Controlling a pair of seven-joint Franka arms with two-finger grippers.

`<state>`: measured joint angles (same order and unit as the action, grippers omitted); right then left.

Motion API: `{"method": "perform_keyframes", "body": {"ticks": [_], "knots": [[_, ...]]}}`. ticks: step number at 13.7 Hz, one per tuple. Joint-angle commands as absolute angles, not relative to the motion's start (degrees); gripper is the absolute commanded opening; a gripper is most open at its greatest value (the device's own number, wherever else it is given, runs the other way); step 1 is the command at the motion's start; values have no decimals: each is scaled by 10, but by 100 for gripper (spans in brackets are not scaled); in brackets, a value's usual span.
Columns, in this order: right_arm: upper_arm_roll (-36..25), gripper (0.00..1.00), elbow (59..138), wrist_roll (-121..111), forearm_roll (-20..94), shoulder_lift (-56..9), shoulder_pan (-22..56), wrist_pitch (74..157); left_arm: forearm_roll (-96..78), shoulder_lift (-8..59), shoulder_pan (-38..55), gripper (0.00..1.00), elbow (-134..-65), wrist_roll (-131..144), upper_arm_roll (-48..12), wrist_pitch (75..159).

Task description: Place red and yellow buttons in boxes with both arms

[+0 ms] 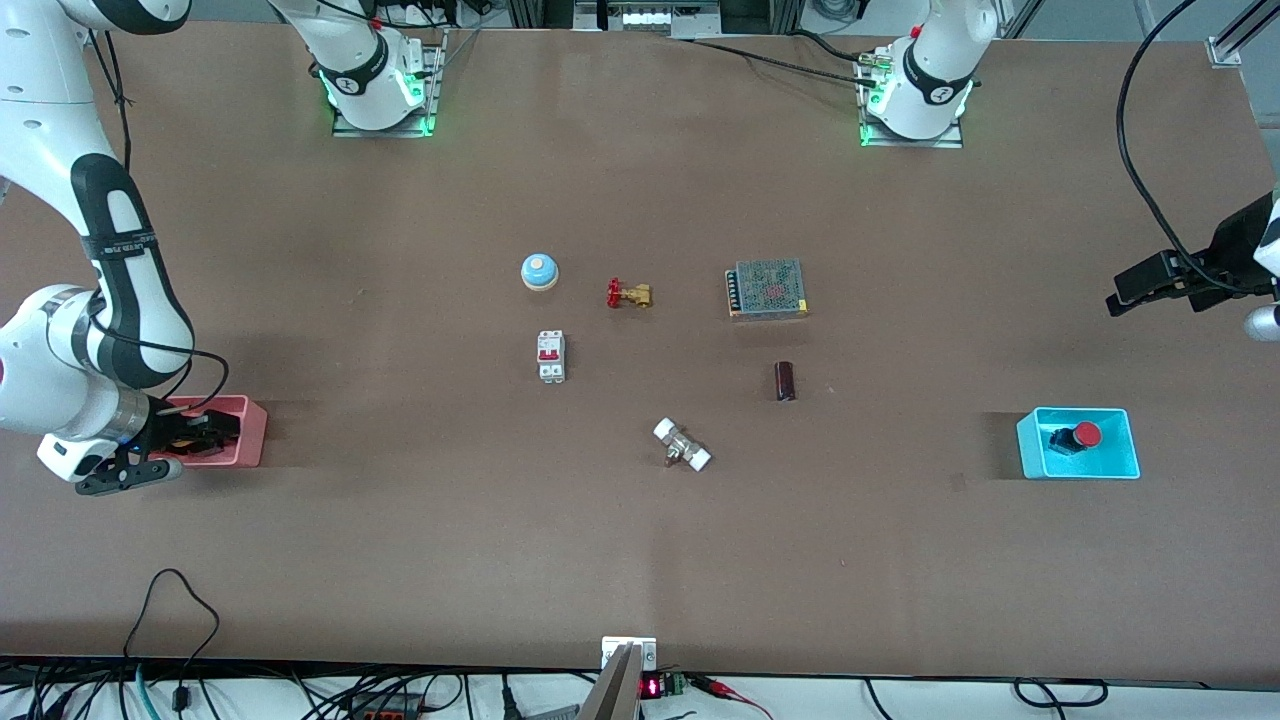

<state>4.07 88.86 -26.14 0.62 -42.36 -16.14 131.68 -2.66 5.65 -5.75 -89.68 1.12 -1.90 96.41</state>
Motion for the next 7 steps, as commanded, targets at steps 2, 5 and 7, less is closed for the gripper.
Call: {"method": "perform_keyframes", "body": {"ticks": [2, 5, 7], "knots": [[47, 100, 877, -258, -20, -417, -161, 1314, -15, 52, -59, 100, -898, 11, -22, 968], [47, 100, 878, -257, -18, -418, -162, 1313, -15, 52, -59, 100, -898, 11, -22, 969], [47, 100, 878, -258, -17, -417, -163, 1314, -15, 52, -59, 100, -898, 11, -22, 968]]}}
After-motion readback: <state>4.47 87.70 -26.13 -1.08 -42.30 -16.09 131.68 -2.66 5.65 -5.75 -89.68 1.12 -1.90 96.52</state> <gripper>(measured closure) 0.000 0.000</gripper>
